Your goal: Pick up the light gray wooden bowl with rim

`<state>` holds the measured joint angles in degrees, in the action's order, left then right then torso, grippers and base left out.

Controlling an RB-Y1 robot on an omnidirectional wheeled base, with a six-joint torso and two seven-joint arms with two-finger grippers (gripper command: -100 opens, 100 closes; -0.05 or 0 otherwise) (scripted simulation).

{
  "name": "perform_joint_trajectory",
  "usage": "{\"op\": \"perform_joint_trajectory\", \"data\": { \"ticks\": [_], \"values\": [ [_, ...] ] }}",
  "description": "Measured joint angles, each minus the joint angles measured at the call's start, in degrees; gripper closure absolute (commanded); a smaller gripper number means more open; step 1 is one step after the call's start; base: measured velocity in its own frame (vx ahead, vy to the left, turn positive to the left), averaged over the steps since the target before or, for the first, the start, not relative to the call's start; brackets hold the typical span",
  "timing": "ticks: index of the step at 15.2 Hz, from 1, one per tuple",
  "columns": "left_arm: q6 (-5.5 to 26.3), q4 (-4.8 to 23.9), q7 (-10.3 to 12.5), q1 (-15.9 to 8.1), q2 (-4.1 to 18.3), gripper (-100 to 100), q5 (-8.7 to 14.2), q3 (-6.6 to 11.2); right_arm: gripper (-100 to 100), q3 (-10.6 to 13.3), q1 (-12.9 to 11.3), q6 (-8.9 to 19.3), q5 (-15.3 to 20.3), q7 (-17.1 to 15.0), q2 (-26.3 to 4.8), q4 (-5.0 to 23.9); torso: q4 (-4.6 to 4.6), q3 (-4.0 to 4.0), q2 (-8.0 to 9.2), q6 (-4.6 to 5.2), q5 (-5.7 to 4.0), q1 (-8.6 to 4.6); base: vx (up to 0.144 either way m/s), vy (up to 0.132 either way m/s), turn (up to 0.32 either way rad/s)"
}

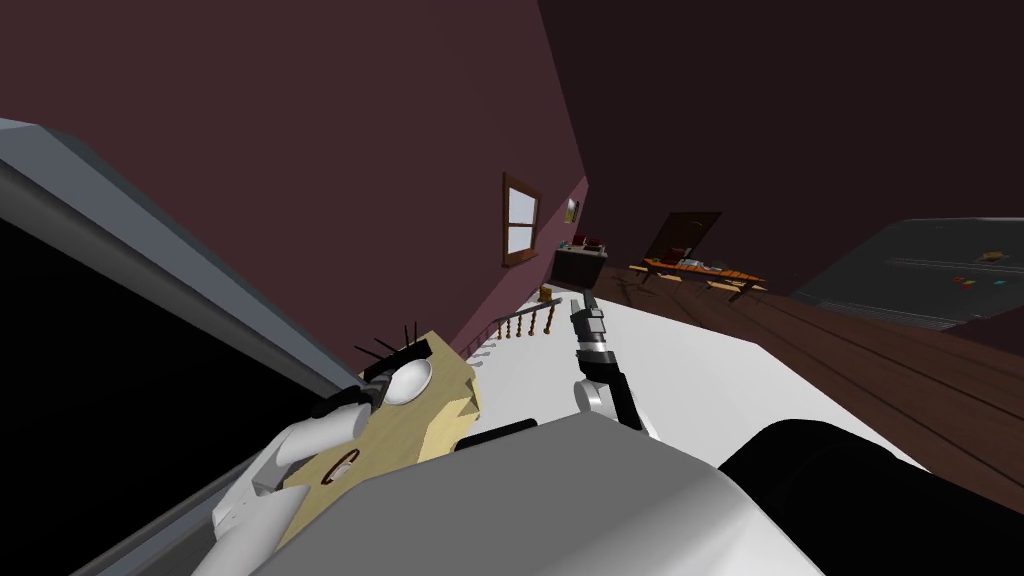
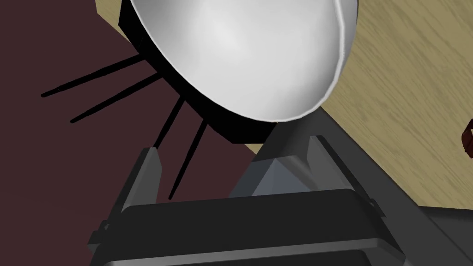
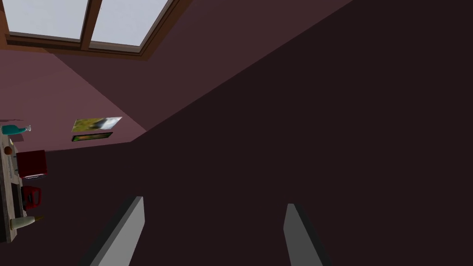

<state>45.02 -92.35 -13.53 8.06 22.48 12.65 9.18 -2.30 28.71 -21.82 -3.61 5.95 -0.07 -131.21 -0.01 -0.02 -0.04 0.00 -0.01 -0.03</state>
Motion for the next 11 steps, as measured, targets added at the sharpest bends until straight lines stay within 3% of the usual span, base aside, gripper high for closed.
{"op": "perform_joint_trajectory", "data": {
  "ticks": [4,11],
  "values": [
    [4.48,2.85,-0.50,-1.69,0.61,-100,1.05,0.55,0,0.00,0.00,0.00,0.00,0.00,0.00,0.00,0.00,0.00,-0.01,0.00,0.00,0.00,0.007,-0.006,-0.035],
    [11.97,5.33,-1.06,-2.99,1.12,-100,2.31,1.31,0,0.00,0.00,0.00,0.00,0.00,0.00,0.00,0.00,-0.01,-0.02,0.00,0.00,-0.03,0.013,-0.011,-0.042]
  ]
}}
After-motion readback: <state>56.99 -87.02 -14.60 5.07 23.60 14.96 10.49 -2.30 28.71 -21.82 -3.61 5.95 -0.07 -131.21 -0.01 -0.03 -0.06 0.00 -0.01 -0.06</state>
